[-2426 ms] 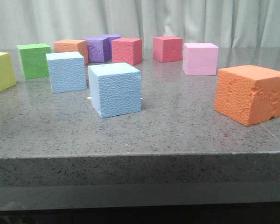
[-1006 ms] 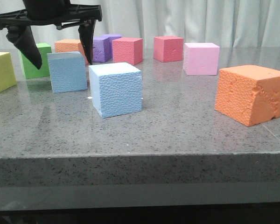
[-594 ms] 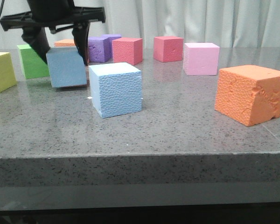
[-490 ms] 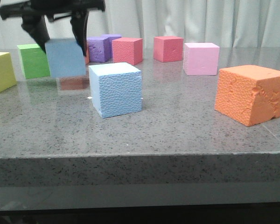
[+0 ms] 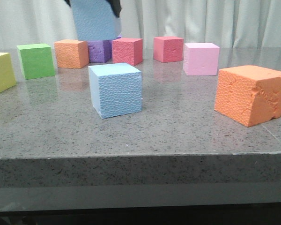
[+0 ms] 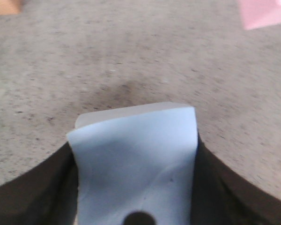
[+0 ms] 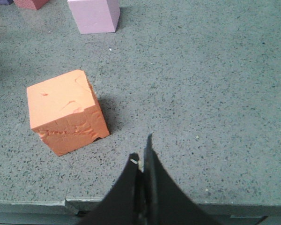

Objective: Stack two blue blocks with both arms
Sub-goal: 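Lift the light blue cube high with the left gripper, then lower the held cube onto the placed light blue cube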

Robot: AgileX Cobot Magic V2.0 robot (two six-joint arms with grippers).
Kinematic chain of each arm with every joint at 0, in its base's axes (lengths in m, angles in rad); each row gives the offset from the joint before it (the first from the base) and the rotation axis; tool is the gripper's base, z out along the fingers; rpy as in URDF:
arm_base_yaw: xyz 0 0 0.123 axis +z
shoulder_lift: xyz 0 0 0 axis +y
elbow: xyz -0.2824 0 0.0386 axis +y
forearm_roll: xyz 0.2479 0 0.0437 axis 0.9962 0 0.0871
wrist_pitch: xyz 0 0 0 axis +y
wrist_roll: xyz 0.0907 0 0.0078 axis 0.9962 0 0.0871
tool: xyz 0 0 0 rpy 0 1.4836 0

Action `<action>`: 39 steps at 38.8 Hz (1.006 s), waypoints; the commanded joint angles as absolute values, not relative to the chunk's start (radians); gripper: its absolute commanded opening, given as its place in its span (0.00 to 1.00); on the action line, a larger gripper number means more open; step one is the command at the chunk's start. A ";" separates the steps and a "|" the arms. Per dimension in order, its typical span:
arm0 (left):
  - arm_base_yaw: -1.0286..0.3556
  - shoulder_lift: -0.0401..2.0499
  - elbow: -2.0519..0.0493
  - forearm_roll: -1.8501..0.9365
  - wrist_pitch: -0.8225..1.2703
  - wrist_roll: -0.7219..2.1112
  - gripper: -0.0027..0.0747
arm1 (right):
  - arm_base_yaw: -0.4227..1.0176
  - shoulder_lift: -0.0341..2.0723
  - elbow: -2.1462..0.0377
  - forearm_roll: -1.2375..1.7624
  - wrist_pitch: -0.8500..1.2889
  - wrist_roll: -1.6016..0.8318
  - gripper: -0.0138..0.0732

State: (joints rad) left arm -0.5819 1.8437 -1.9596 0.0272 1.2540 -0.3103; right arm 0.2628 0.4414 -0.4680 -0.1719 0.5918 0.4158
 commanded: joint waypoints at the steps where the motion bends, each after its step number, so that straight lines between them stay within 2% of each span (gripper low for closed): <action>1: -0.603 1.751 -1.975 0.009 1.272 -0.305 0.30 | 0.259 0.444 -0.492 -0.195 0.523 0.412 0.03; 20: -0.625 1.683 -1.768 -0.054 1.257 -0.285 0.31 | 0.259 0.444 -0.492 -0.195 0.531 0.412 0.03; 34: -0.683 1.708 -1.752 -0.037 1.198 -0.285 0.32 | 0.259 0.444 -0.492 -0.195 0.531 0.412 0.03; 37: -0.683 1.719 -1.750 -0.023 1.196 -0.285 0.37 | 0.259 0.444 -0.492 -0.195 0.531 0.412 0.03; 39: -0.683 1.720 -1.749 -0.012 1.192 -0.285 0.44 | 0.259 0.444 -0.492 -0.195 0.531 0.412 0.03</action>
State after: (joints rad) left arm -0.6763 1.7591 -1.7261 -0.0319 1.2280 -0.2841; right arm 0.2628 0.4414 -0.4680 -0.1719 0.5936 0.4158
